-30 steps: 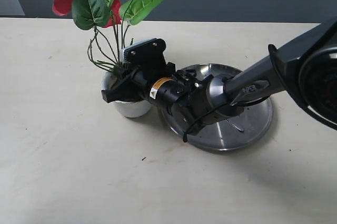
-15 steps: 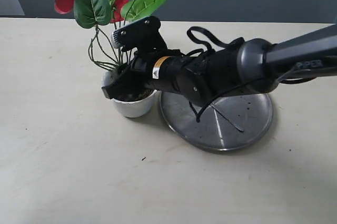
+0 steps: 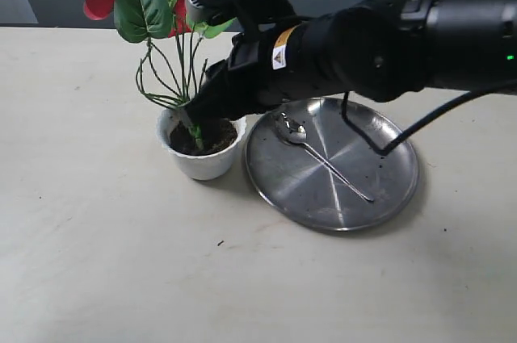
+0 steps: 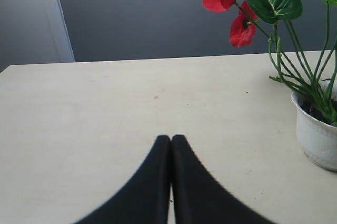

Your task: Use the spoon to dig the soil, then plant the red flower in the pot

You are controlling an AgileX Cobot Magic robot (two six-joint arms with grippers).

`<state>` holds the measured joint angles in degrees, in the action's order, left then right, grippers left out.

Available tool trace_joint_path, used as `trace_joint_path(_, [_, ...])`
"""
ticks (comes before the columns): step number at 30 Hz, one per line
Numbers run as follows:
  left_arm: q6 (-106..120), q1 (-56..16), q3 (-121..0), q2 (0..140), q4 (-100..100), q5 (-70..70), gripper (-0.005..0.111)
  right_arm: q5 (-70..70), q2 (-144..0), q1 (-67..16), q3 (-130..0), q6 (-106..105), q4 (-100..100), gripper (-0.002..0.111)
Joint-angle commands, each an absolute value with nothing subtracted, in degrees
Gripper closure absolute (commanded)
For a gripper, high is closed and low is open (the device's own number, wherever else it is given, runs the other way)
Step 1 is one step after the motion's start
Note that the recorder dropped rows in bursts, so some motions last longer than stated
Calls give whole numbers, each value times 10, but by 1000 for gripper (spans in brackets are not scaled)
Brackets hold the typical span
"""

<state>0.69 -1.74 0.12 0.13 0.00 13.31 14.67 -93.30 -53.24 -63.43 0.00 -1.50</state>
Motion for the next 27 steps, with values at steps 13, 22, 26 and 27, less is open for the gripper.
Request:
trace_joint_path(13, [6,-18,0,0,0,133,106,181,-779,-593,-568,0,-8,108])
trace_joint_path(22, [6,-18,0,0,0,133,106,150,-725,-594,-465,7,-63,108])
trace_joint_path(26, [6,-18,0,0,0,133,106,92,-690,-594,-429,7,-103,108])
trace_joint_path(27, [6,-18,0,0,0,133,106,70,-685,-594,-420,7,-122,108])
